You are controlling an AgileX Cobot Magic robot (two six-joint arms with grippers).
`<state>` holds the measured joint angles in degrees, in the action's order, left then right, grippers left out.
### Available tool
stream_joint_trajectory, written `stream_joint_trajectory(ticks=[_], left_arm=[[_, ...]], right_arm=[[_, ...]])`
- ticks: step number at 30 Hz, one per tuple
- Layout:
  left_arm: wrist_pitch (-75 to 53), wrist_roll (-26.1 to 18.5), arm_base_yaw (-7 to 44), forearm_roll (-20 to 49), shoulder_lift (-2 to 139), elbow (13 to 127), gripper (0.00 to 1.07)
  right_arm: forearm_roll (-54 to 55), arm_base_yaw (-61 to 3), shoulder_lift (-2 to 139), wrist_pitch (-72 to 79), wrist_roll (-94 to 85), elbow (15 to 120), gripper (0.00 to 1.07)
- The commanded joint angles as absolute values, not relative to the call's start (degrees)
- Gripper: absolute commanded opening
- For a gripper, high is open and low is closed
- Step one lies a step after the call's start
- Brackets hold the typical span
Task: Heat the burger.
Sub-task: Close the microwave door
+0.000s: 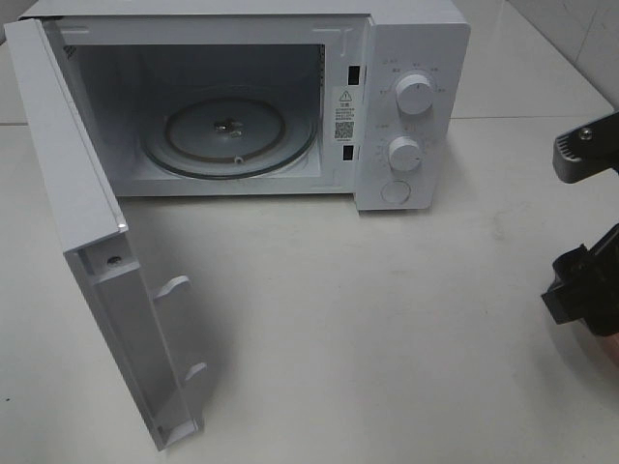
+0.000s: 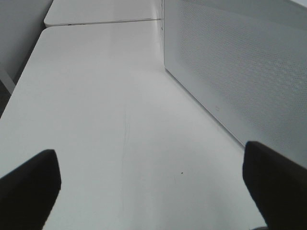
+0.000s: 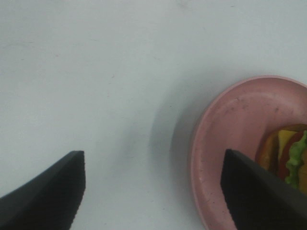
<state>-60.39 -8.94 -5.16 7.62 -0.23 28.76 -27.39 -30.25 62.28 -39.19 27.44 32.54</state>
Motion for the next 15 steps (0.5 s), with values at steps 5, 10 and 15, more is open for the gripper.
stream_joint_trajectory(ticks=[5, 10, 15], left_arm=[[-59.6, -8.8, -5.4, 8.1, -1.4, 28.6, 0.98], [-59.6, -8.8, -5.4, 8.1, -1.4, 28.6, 0.98], [-59.6, -8.8, -5.4, 8.1, -1.4, 28.6, 0.98]], right_arm=[[-11.4, -30.2, 55.0, -43.7, 12.1, 35.3, 0.76], [-4.0, -30.2, 50.7, -49.1, 7.2, 37.5, 0.76], [-3.8, -30.2, 46.8, -52.4, 7.1, 37.7, 0.76]])
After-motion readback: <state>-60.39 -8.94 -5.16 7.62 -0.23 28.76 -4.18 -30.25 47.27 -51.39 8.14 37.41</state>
